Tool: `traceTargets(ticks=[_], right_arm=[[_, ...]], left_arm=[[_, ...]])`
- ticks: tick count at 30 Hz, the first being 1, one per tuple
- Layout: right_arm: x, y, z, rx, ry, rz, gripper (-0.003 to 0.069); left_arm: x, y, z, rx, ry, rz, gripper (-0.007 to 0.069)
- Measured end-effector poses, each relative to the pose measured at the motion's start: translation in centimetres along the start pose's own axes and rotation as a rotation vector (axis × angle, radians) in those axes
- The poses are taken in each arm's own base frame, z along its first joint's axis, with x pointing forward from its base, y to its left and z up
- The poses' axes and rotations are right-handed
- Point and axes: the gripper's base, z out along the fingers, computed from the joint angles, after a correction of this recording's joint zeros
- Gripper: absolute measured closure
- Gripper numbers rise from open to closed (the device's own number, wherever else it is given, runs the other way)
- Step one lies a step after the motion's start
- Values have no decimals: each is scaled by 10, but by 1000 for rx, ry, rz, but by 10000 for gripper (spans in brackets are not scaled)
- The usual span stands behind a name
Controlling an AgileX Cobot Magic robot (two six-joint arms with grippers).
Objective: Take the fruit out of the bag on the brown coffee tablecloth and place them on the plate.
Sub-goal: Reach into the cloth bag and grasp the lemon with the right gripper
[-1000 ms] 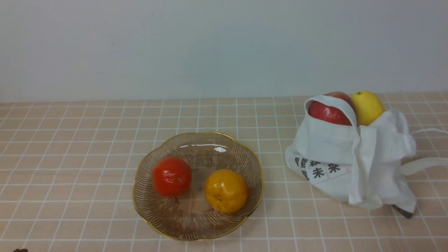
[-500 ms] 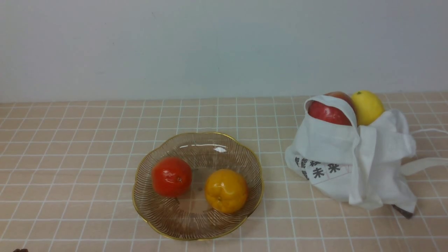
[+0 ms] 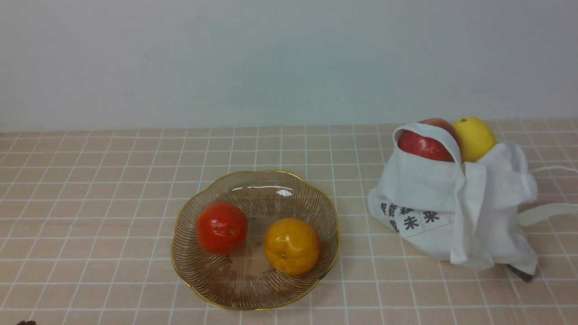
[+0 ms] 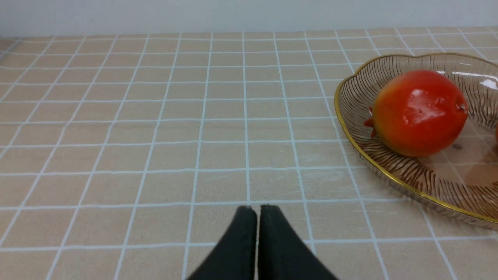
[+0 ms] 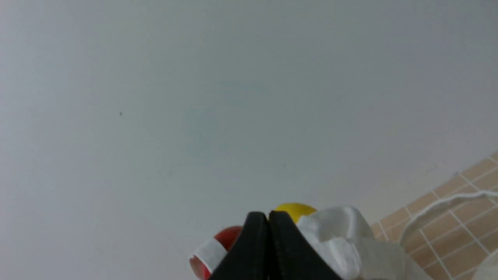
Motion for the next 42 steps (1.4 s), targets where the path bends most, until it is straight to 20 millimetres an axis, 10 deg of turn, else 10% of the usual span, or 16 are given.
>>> traceTargets(ticks=[10,15,24,33,42], right_arm=[[-20,7,-1,-48,-175,-2,673],[-67,49,13,-77,-66,-78,673],[-98,93,113,98,698,-373,673],[-84,93,212,136,961,-448,637],[-39,67,292,95,1061,-592,293]], left_arm=[[0,0,0,0,0,0,632],[0,0,0,0,0,0,632],[0,0,0,0,0,0,632],[0,0,0,0,0,0,632],[0,0,0,0,0,0,632]])
